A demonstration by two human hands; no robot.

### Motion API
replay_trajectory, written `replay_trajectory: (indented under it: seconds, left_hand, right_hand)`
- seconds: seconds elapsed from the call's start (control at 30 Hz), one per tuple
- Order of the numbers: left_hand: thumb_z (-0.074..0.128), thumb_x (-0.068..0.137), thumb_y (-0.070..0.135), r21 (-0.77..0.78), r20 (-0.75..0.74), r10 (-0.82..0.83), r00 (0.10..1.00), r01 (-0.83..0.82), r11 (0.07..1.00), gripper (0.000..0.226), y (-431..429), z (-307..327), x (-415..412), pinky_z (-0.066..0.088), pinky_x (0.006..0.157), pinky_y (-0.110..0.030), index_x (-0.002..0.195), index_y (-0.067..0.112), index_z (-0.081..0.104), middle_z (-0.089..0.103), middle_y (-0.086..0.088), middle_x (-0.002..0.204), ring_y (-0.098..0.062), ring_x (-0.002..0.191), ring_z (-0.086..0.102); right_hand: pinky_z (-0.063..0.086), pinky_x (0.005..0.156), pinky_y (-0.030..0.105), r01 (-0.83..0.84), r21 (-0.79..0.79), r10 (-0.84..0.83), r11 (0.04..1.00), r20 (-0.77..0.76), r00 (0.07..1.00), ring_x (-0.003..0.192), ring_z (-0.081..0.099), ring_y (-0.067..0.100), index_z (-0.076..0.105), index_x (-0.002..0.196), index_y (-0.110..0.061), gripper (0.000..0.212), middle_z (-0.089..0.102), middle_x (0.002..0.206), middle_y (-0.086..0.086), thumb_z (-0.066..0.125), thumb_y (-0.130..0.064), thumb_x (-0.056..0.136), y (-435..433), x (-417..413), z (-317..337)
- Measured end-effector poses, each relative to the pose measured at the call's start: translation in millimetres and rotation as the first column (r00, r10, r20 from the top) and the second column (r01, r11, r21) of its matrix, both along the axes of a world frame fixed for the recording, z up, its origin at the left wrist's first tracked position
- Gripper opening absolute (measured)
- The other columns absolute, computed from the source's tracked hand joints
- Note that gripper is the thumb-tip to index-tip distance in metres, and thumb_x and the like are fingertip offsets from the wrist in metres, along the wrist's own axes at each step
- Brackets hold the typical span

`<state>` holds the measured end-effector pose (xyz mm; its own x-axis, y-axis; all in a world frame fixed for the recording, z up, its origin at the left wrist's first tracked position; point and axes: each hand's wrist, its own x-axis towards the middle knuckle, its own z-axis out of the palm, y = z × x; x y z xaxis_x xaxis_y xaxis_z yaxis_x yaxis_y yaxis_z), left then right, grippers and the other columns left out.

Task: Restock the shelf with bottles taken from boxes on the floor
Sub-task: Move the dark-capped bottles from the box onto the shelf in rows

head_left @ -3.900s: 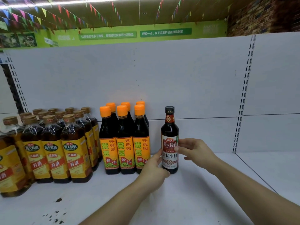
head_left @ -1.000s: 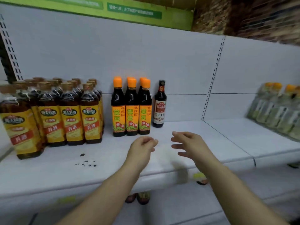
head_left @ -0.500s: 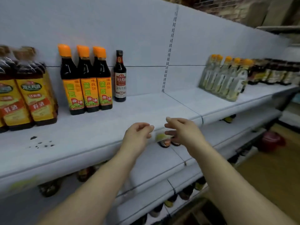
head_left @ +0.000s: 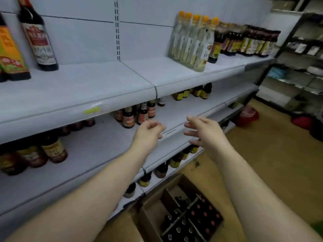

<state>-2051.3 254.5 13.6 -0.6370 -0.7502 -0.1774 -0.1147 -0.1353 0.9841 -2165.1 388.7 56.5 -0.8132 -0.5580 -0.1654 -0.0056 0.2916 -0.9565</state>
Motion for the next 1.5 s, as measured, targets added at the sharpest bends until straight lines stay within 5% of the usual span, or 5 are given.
replay_trajectory:
  seconds: [0.47, 0.87, 1.0, 1.17, 1.5]
  left_hand:
    - [0.069, 0.096, 0.024, 0.064, 0.167, -0.079, 0.983, 0.069, 0.996, 0.011, 114.1, -83.1, -145.2, 0.048, 0.068, -0.028, 0.104, 0.020, 0.064, 0.067, 0.001, 0.098, -0.016, 0.089, 0.066]
    - [0.069, 0.095, 0.029, 0.054, 0.344, -0.255, 0.904, 0.252, 0.966, 0.020, 94.0, -183.0, -220.1, 0.054, 0.094, -0.042, 0.112, 0.023, 0.063, 0.067, -0.003, 0.105, -0.023, 0.098, 0.066]
    - [0.071, 0.093, 0.028, 0.081, 0.382, -0.307, 0.872, 0.299, 0.951, 0.016, 69.2, -233.1, -242.8, 0.049, 0.078, -0.032, 0.106, 0.025, 0.062, 0.067, -0.001, 0.101, -0.020, 0.095, 0.066]
    - [0.066, 0.097, 0.026, 0.073, 0.440, -0.340, 0.831, 0.345, 0.936, 0.013, 45.2, -300.5, -267.5, 0.041, 0.064, -0.024, 0.109, 0.025, 0.060, 0.065, 0.004, 0.096, -0.014, 0.085, 0.062]
    - [0.066, 0.097, 0.025, 0.140, 0.539, -0.355, 0.764, 0.334, 0.932, 0.014, 50.1, -475.7, -293.1, 0.041, 0.067, -0.027, 0.110, 0.028, 0.061, 0.064, 0.010, 0.097, -0.006, 0.085, 0.059]
  right_hand:
    - [0.059, 0.092, 0.049, 0.136, 0.095, -0.147, 0.986, 0.121, 0.982, 0.097, 0.074, 0.017, 0.070, 0.108, -0.027, 0.019, 0.074, 0.112, -0.003, 0.066, -0.043, 0.098, 129.6, -146.4, -76.4]
    - [0.059, 0.081, 0.040, 0.337, 0.224, -0.387, 0.914, 0.245, 0.889, 0.094, 0.073, 0.021, 0.067, 0.098, -0.025, 0.005, 0.072, 0.107, 0.002, 0.065, -0.029, 0.100, 134.6, -199.3, -155.8]
    - [0.055, 0.067, 0.026, 0.377, 0.294, -0.455, 0.878, 0.267, 0.850, 0.088, 0.073, 0.019, 0.070, 0.111, -0.016, 0.016, 0.073, 0.105, 0.004, 0.065, -0.026, 0.100, 118.3, -209.5, -206.7]
    - [0.057, 0.070, 0.038, 0.375, 0.379, -0.499, 0.846, 0.313, 0.808, 0.083, 0.070, 0.017, 0.068, 0.113, -0.017, 0.017, 0.073, 0.101, 0.004, 0.065, -0.027, 0.100, 99.4, -222.0, -273.8]
    - [0.054, 0.063, 0.030, 0.349, 0.500, -0.549, 0.792, 0.337, 0.765, 0.074, 0.072, 0.019, 0.073, 0.107, -0.015, 0.014, 0.076, 0.087, 0.003, 0.065, -0.022, 0.098, 94.0, -260.8, -459.6]
